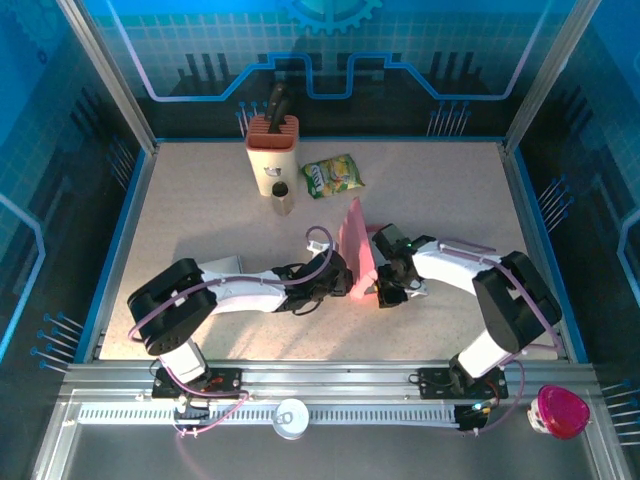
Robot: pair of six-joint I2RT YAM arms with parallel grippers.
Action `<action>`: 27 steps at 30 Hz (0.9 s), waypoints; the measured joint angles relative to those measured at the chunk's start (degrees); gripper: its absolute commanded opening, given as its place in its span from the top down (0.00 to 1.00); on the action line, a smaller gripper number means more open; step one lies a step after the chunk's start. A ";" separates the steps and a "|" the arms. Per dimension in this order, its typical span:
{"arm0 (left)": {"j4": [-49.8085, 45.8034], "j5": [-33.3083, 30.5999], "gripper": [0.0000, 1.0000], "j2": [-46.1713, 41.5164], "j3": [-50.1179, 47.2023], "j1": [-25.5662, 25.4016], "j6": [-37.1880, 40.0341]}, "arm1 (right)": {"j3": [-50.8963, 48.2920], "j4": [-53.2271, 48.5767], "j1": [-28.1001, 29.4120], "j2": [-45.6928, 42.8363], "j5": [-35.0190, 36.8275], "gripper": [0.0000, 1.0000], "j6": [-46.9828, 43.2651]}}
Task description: Fold the paper box
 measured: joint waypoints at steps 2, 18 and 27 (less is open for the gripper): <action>0.04 0.00 0.56 -0.04 -0.50 0.22 0.02 | -1.27 0.55 0.79 -2.69 1.51 0.40 -0.81; -0.96 -0.02 0.55 -2.60 -1.44 1.33 1.62 | 1.55 -0.11 -1.20 -29.62 15.41 0.28 -43.43; -1.92 -0.02 0.55 -4.04 -0.79 1.33 2.84 | 13.68 3.43 -0.61 -23.19 2.32 0.24 -74.69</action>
